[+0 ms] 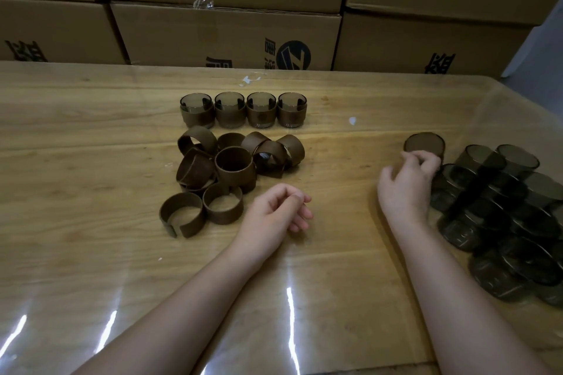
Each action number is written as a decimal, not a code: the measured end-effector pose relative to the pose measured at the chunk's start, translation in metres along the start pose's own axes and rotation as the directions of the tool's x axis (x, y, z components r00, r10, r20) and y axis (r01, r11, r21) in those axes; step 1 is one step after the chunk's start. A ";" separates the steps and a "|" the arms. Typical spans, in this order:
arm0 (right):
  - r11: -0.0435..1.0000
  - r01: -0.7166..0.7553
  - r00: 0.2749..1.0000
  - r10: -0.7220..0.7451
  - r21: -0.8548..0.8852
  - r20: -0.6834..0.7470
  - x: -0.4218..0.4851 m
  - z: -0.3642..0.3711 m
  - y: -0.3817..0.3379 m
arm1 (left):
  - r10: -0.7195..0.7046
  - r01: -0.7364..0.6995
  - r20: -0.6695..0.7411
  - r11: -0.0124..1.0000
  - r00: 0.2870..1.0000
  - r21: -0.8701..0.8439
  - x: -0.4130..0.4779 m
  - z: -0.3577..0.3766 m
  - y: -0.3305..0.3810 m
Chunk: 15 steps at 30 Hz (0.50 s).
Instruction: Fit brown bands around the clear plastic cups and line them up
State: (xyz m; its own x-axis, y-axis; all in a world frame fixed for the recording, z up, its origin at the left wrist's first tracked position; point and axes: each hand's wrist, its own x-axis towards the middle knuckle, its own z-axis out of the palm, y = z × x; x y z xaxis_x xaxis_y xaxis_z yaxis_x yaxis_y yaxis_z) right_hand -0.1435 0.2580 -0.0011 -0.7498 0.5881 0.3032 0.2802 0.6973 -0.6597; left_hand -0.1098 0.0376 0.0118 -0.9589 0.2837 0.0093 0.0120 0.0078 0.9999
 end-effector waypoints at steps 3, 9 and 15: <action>0.998 0.042 0.999 -0.041 -0.037 0.033 -0.003 0.003 -0.004 | 0.003 -0.003 0.002 1.000 1.000 0.000 0.000 -0.001 0.000; 0.956 0.256 0.965 -0.262 0.143 0.023 -0.018 0.005 -0.018 | -0.014 0.014 -0.018 1.000 1.000 -0.021 0.001 -0.002 -0.002; 0.737 0.483 0.856 -0.512 0.473 -0.076 -0.052 0.010 -0.046 | -0.054 0.038 -0.076 0.980 0.996 -0.195 0.003 -0.001 0.001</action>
State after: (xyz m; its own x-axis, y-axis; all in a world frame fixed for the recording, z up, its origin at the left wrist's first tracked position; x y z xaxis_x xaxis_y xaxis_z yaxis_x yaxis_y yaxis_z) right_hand -0.1231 0.1912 0.0062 -0.7391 0.1774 0.6498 -0.4396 0.6040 -0.6648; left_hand -0.1125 0.0377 0.0131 -0.9768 0.2096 -0.0438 -0.0802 -0.1684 0.9824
